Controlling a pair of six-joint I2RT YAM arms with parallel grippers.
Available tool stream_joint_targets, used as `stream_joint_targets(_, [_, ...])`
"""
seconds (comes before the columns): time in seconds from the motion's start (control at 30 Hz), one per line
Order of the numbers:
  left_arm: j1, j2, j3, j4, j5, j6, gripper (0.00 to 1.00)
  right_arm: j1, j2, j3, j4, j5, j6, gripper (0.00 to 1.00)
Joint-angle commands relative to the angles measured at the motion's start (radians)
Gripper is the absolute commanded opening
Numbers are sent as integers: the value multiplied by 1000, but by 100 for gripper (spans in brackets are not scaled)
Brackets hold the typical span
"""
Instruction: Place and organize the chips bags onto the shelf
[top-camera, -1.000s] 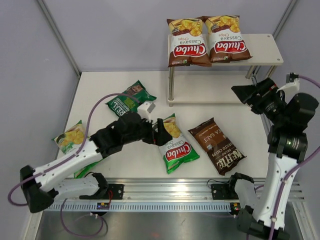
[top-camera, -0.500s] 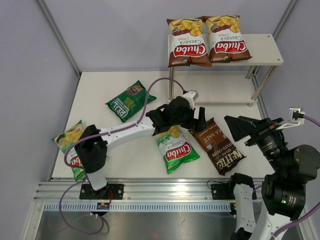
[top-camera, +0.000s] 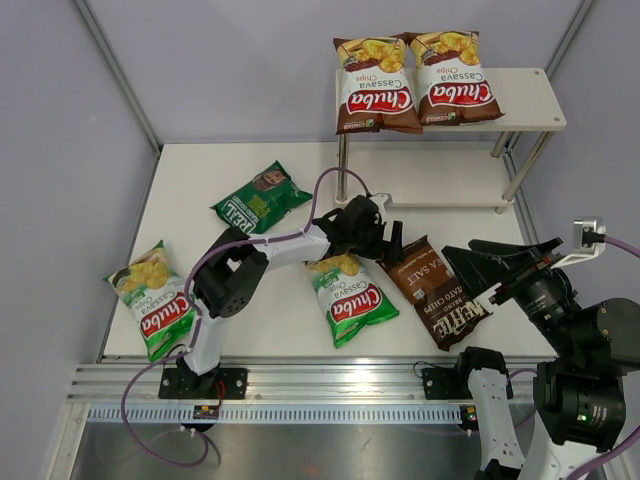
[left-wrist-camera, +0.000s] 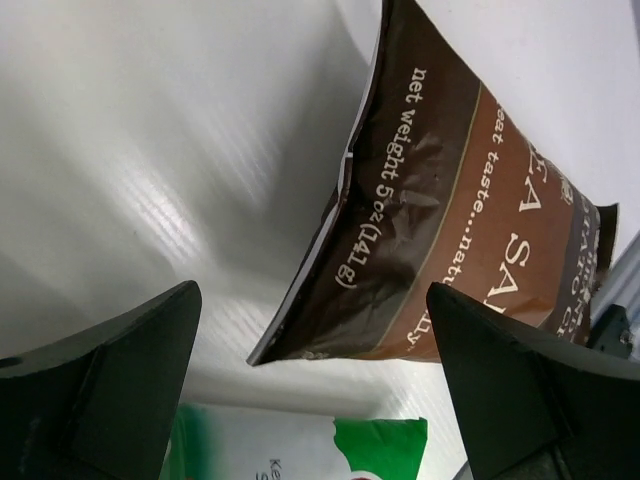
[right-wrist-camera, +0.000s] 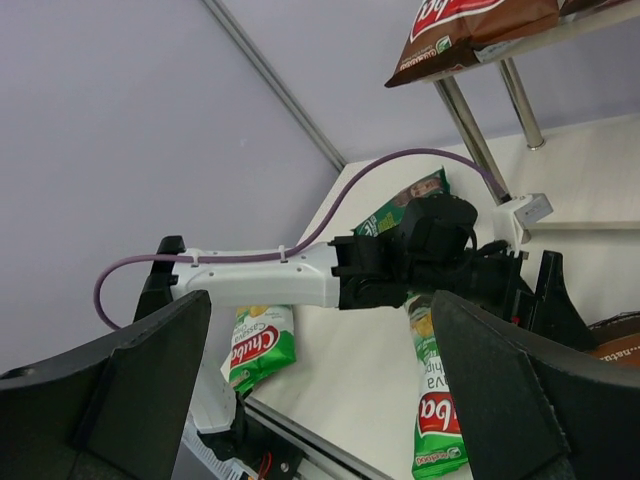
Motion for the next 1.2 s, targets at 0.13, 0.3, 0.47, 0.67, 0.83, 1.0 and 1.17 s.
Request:
stream_joint_targets(0.13, [17,61,-36,212,234,-53,99,9,-2,-41,89,-85,35,99])
stream_joint_targets(0.3, [25,115,-69,347,324,-135,99,9,-5,-43,108,-112,51,99])
stream_joint_targets(0.47, [25,135,-98,481,375,-211,93,9,-8,-58,112,-114,49,100])
stream_joint_targets(0.67, [24,60,-222,684,397,-309,48,9,-17,-84,123,-111,49,99])
stream_joint_targets(0.83, [24,-29,-362,879,372,-379,27,9,-22,-93,126,-109,51,99])
stream_joint_targets(1.0, [22,-129,-446,1046,360,-441,10,9,-17,-89,115,-102,31,100])
stream_joint_targets(1.17, [19,-221,-513,1163,348,-496,0,9,-13,-83,86,-76,-1,99])
